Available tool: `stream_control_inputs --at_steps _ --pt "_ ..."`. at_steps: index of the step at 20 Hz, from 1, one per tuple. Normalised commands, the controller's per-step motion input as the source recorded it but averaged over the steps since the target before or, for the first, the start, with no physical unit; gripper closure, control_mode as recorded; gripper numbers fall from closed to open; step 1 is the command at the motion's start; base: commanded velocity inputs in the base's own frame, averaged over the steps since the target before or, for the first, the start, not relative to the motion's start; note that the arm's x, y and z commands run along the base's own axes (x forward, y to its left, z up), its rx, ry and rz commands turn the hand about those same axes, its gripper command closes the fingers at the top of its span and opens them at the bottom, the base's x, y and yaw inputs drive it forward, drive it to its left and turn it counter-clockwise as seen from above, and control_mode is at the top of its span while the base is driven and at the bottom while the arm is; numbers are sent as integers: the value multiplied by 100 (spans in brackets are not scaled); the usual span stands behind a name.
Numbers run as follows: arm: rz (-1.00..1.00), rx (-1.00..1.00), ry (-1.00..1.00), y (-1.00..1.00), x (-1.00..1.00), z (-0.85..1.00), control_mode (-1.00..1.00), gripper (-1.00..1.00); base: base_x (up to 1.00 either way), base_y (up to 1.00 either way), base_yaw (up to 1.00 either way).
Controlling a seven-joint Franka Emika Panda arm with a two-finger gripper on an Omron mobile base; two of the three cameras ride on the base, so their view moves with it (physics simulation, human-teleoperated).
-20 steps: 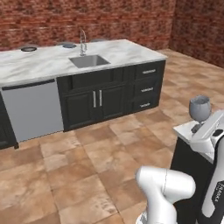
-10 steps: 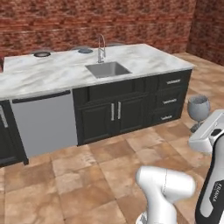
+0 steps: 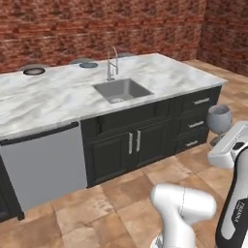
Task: Retrieve the wine glasses from the counter and place one next to each plate.
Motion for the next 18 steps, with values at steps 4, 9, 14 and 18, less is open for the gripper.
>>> stream_control_inputs --at_steps 4,9,14,18 --pt "0 0 0 0 0 0 100 100 100 -27 -11" --pt "0 0 0 0 0 0 100 100 100 -98 24" --pt "0 0 0 0 0 0 100 100 19 -91 63" --pt "0 0 0 0 0 0 100 100 1 -100 24"
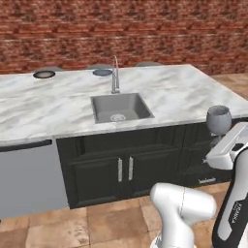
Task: Retrieve the wine glasses from the counter and place one next to each plate.
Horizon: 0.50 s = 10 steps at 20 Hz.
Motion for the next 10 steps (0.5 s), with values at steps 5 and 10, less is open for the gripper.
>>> stream_control_inputs --at_steps 5,10 --pt "0 0 0 0 0 0 100 100 -2 -100 3" --pt "0 0 0 0 0 0 100 100 -1 -100 0"
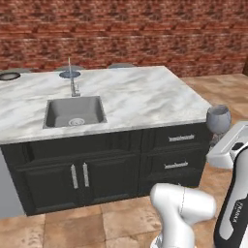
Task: Retrieve the wine glasses from the counter and place one next to each plate.
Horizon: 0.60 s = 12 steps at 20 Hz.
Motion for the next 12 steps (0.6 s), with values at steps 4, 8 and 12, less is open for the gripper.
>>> stream_control_inputs --at_steps 4,8,12 --pt "0 0 0 0 0 0 100 100 0 -100 0" --pt "0 0 0 0 0 0 100 100 7 -100 0" --pt "0 0 0 0 0 0 100 100 10 -100 0"
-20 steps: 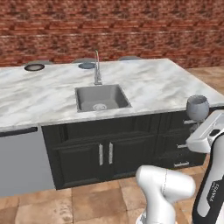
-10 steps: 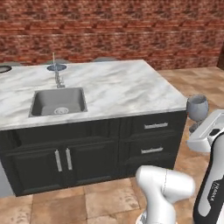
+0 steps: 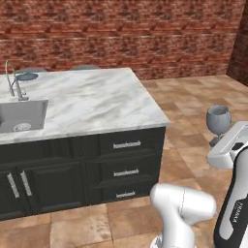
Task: Retrieve the wine glasses from the counter and place one next to each plate.
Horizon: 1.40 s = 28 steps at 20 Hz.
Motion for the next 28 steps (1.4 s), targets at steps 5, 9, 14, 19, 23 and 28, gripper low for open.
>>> stream_control_inputs --at_steps 5,9,14,19,23,28 --pt "0 0 0 0 0 0 100 100 18 -100 0" --pt "0 0 0 0 0 0 100 100 34 -100 3" --pt "0 0 0 0 0 0 100 100 71 -100 6" --pt "0 0 0 0 0 0 100 100 100 -100 6" --pt "0 0 0 0 0 0 100 100 100 -82 2" --pt "0 0 0 0 0 0 100 100 100 -75 0"
